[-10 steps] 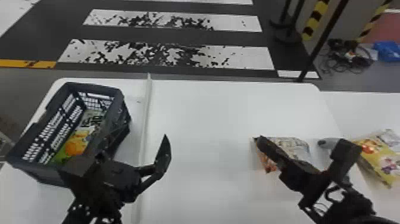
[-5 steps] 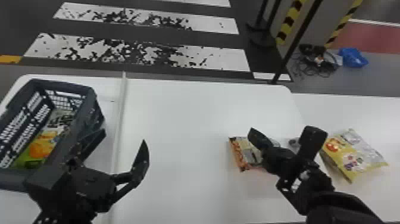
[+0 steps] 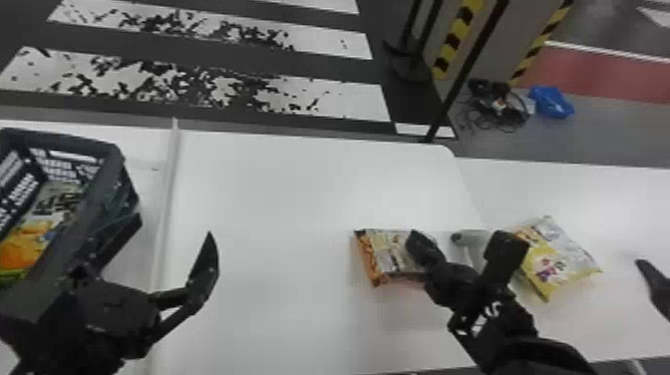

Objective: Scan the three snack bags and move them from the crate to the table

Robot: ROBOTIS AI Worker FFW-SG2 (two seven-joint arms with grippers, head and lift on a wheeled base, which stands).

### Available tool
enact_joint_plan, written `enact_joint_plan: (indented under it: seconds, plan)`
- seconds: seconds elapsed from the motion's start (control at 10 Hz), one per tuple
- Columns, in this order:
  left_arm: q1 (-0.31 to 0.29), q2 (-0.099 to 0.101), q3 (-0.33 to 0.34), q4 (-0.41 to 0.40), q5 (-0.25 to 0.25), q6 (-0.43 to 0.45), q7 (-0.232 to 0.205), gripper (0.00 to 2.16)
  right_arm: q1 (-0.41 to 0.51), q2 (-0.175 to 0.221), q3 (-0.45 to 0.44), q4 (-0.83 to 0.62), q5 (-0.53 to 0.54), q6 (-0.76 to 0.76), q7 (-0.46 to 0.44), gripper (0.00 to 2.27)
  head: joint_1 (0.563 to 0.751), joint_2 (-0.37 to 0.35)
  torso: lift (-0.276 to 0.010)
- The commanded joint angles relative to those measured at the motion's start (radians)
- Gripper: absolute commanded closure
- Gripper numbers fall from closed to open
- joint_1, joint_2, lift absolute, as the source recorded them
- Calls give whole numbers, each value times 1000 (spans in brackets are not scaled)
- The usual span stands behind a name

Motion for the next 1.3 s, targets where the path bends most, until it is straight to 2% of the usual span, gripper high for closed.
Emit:
enact_joint_plan:
  seconds: [0.0, 0.3, 0.5, 0.7, 0.8, 1.0, 1.2]
  plan:
    - [-2, 2, -2, 1, 0, 0, -1, 29, -4, -1, 14, 47, 10, -24, 0, 2243, 695, -239, -62]
    - [-3, 5, 3, 13, 2, -9, 4, 29, -19, -13, 55, 119, 13, -57, 35, 2243, 695, -228, -62]
    - [-5, 3, 1, 16, 2, -12, 4, 29, -35, -29, 57, 151, 22, -60, 135, 2243, 695, -196, -62]
    - [-8, 3, -4, 16, 0, -12, 4, 29, -28, -52, 54, 149, 21, -57, 189, 2243, 695, -184, -62]
    - [-10, 3, -4, 16, 0, -9, 4, 29, 8, -52, 35, 79, -1, -51, 210, 2243, 695, -185, -62]
    - [-16, 3, -10, 21, 0, -9, 4, 29, 131, -52, 25, -154, -87, 59, 226, 2243, 695, -183, -62]
    - [-22, 2, -11, 22, 0, -6, 4, 29, 214, -50, 60, -266, -157, 121, 235, 2243, 695, -158, -62]
